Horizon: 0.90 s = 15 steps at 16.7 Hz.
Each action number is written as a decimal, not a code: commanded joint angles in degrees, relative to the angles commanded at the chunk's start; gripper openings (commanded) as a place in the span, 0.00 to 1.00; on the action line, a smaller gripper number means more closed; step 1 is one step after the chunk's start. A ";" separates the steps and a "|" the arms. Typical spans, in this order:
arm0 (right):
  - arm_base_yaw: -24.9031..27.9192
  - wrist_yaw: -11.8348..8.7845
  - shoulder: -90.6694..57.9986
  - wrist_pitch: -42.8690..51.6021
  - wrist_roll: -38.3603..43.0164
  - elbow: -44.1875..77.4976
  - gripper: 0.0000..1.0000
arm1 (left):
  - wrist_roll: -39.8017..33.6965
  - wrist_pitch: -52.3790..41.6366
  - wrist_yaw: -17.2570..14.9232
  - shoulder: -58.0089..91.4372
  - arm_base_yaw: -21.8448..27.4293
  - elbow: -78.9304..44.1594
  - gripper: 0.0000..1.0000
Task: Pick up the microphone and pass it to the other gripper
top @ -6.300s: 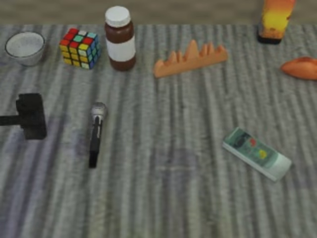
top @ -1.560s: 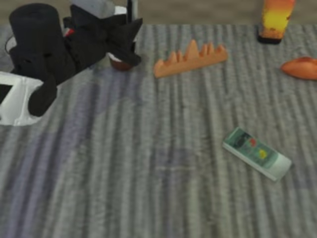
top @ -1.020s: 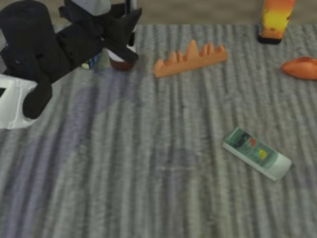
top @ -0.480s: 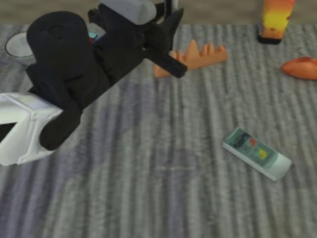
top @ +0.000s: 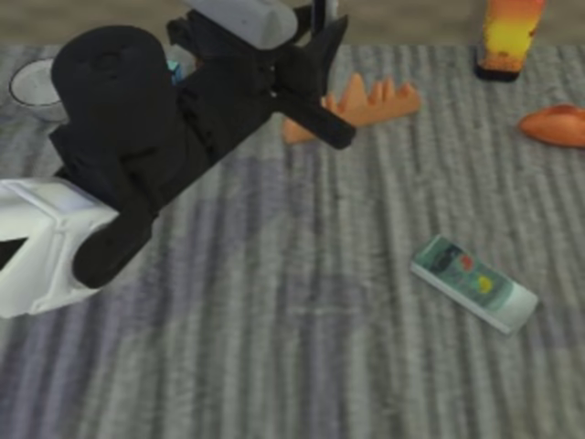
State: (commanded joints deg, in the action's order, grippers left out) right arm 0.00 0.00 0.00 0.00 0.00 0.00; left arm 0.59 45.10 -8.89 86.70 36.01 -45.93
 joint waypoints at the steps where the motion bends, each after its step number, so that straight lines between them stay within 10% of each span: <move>1: 0.00 0.00 0.00 0.00 0.00 0.00 1.00 | -0.01 -0.02 0.05 -0.06 0.06 0.08 0.00; 8: 1.73 0.29 -1.96 -0.67 -0.20 1.48 1.00 | -0.02 -0.05 0.10 -0.11 0.12 0.15 0.00; 15: 18.06 3.15 -26.42 -8.76 -0.79 17.27 1.00 | -0.02 -0.05 0.10 -0.11 0.12 0.15 0.00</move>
State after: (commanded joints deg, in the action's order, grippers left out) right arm 18.06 3.15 -26.42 -8.76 -0.79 17.27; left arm 0.57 45.06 -8.78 86.59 36.13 -45.78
